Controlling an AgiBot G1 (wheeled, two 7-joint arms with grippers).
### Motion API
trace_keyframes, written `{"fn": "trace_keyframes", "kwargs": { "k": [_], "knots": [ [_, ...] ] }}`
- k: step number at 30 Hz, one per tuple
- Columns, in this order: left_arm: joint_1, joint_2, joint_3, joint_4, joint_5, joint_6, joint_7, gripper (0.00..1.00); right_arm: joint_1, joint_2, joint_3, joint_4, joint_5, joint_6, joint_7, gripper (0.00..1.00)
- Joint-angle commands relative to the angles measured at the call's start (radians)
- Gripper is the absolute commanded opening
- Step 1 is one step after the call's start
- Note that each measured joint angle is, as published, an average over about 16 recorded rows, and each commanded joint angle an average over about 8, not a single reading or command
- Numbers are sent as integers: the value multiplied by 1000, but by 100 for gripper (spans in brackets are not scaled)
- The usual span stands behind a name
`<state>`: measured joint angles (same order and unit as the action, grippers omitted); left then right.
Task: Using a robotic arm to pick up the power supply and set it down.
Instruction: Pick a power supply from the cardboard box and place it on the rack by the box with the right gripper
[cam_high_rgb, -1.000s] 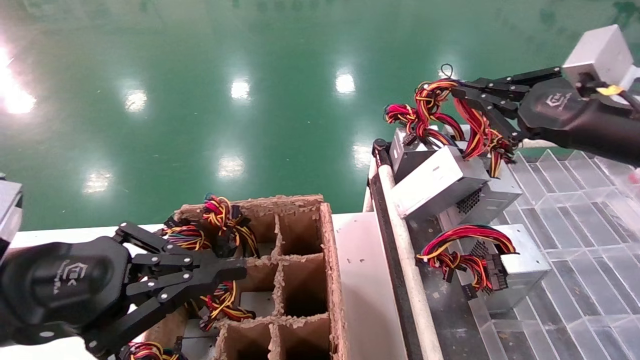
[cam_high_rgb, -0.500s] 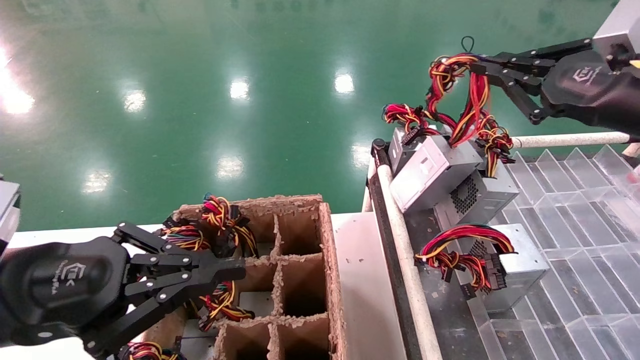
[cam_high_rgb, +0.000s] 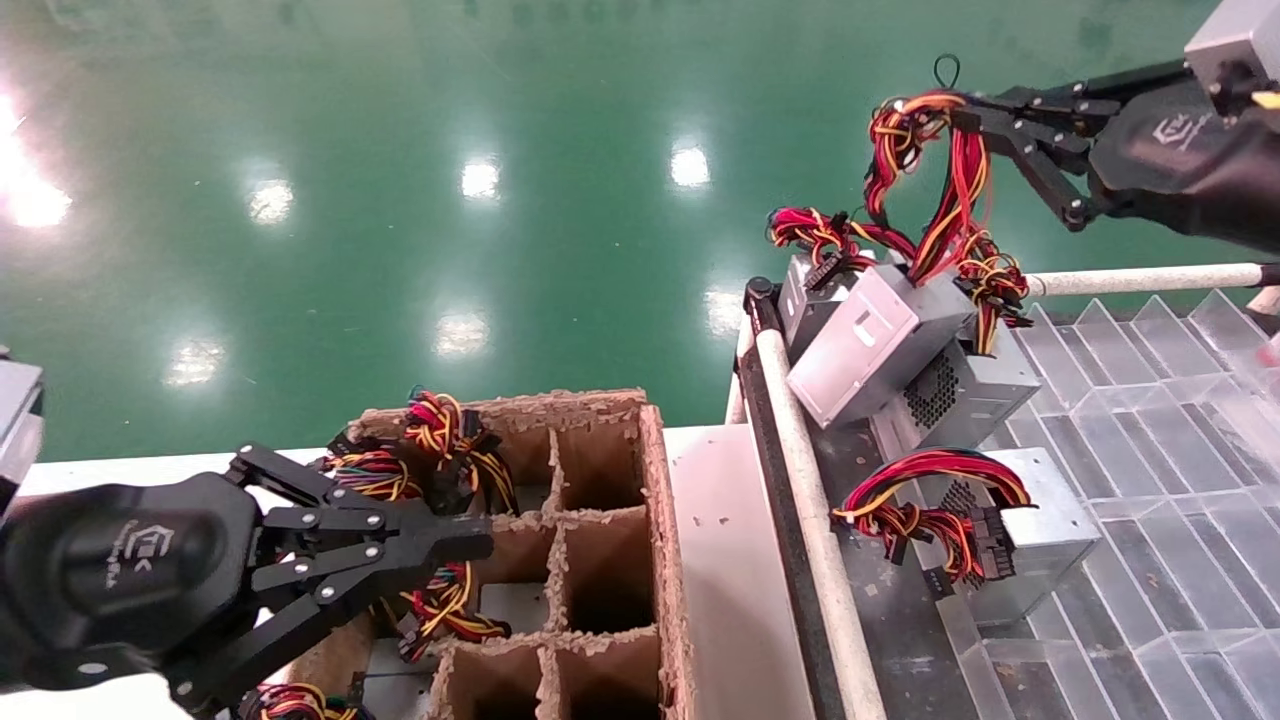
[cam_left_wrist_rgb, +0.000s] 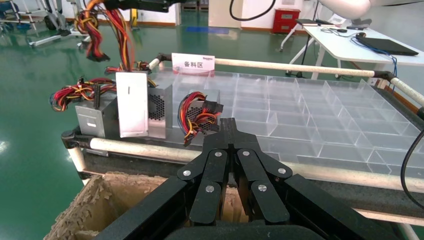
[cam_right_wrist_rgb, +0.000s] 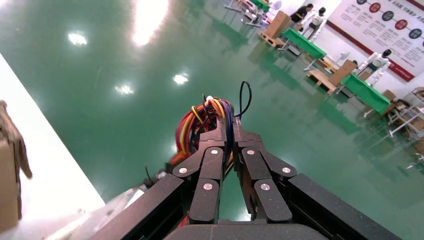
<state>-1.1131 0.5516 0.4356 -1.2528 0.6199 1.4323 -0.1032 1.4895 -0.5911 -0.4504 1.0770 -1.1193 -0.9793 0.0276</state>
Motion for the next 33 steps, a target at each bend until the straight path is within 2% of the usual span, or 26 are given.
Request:
{"fn": "trace_keyframes", "kwargs": {
  "k": [1, 9, 16, 20, 27, 33],
  "knots": [
    [0, 0, 0, 0, 0, 0, 0, 0, 1, -6, -3, 13, -3, 11, 17, 0],
    [0, 0, 0, 0, 0, 0, 0, 0, 55, -36, -67, 67, -124, 57, 132, 0],
    [0, 0, 0, 0, 0, 0, 0, 0, 106, -46, -139, 204, -295, 119, 340, 0],
    [0, 0, 0, 0, 0, 0, 0, 0, 141, -63, -175, 264, -387, 128, 452, 0],
    [0, 0, 0, 0, 0, 0, 0, 0, 238, -113, -230, 280, -512, 59, 566, 0],
    [0, 0, 0, 0, 0, 0, 0, 0, 304, -129, -244, 283, -518, -24, 628, 0]
  ]
}}
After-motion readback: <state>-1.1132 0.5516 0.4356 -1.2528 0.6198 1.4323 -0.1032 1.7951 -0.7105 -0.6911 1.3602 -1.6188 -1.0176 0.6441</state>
